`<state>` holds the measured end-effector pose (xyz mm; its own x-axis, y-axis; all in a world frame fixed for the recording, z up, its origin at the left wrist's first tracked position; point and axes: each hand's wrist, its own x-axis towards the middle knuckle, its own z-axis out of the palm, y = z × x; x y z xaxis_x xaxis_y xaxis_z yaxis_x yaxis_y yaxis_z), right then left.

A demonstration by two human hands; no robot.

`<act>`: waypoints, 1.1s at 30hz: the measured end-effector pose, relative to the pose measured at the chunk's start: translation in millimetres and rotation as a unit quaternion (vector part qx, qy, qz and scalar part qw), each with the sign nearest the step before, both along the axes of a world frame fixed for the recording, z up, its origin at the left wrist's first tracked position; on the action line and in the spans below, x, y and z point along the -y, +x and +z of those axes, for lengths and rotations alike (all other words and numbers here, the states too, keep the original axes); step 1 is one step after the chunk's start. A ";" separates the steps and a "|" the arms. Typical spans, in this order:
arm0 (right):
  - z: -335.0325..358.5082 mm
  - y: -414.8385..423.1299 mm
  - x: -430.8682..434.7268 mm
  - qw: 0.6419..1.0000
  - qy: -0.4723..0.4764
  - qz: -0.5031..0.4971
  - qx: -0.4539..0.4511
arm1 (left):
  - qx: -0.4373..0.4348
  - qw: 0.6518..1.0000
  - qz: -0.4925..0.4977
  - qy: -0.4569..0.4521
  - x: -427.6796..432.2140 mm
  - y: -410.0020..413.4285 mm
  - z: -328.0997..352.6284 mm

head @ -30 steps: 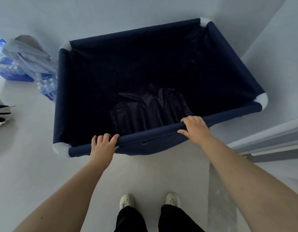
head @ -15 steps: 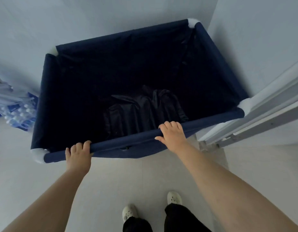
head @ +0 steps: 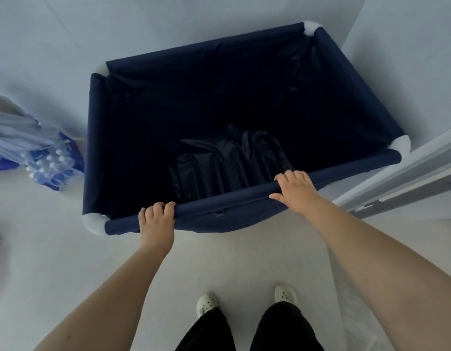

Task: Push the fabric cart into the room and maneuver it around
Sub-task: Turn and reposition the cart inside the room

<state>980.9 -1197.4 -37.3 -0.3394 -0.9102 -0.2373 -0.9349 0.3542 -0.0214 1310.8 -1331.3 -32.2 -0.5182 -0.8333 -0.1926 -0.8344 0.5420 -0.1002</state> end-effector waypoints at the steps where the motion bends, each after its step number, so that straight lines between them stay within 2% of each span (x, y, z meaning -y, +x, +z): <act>1: 0.1 7.3 4.5 1.000 0.011 -0.010 -0.003 | 0.002 1.000 -0.005 0.002 3.2 7.7 -0.4; 6: 0.3 56.3 27.4 0.997 0.042 -0.057 -0.009 | 0.003 1.000 -0.023 0.004 19.7 52.0 3.8; 11: 2.8 119.0 46.1 0.998 0.028 -0.049 0.011 | -0.004 1.000 -0.010 -0.003 44.7 109.8 3.5; 20: 7.5 209.6 86.0 0.998 0.050 0.015 0.017 | -0.005 0.997 0.073 0.014 73.4 191.5 5.1; 25: 8.0 224.4 111.3 0.998 0.040 0.041 0.026 | 0.027 0.993 0.111 0.026 82.1 208.9 9.4; 33: -0.5 202.2 145.5 0.997 -0.010 0.073 0.016 | 0.013 0.989 0.144 0.037 86.2 197.9 8.3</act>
<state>1183.1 -1342.9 -37.9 -0.1948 -0.9543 -0.2265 -0.9753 0.2129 -0.0582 1508.7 -1417.5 -24.0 -0.2554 -0.9288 -0.2686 -0.9530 0.2887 -0.0923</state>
